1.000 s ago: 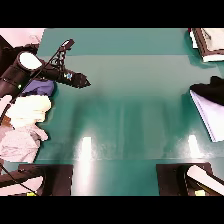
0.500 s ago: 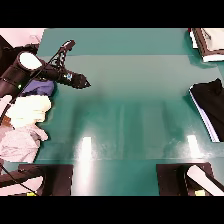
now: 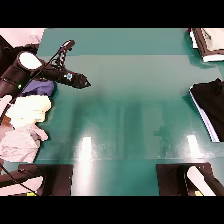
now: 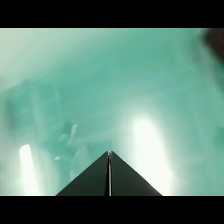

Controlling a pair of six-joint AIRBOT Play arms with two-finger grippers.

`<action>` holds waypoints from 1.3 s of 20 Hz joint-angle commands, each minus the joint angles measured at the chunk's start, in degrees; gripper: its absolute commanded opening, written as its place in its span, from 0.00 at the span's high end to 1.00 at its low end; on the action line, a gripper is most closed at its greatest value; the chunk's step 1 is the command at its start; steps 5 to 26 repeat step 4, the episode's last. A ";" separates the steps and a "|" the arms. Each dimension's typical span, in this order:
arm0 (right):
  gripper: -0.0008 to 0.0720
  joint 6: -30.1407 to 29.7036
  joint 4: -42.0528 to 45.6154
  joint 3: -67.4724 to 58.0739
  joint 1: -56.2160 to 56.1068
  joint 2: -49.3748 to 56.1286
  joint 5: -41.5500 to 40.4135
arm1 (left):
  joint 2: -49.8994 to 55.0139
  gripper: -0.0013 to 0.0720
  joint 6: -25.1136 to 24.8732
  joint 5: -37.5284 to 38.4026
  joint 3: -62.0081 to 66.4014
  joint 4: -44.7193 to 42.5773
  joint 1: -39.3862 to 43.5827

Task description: Fold the shirts.

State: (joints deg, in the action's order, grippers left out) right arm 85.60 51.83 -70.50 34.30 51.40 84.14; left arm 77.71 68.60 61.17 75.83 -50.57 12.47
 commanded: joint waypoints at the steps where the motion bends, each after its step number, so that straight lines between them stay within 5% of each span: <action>1: 0.96 -0.24 -2.14 0.26 -6.99 0.00 -0.37 | -0.04 0.95 -0.02 -0.72 0.00 0.02 0.04; 26: 0.96 -0.24 -2.10 0.24 -11.41 0.79 -0.35 | -0.04 0.95 -0.02 -0.72 0.00 0.04 0.04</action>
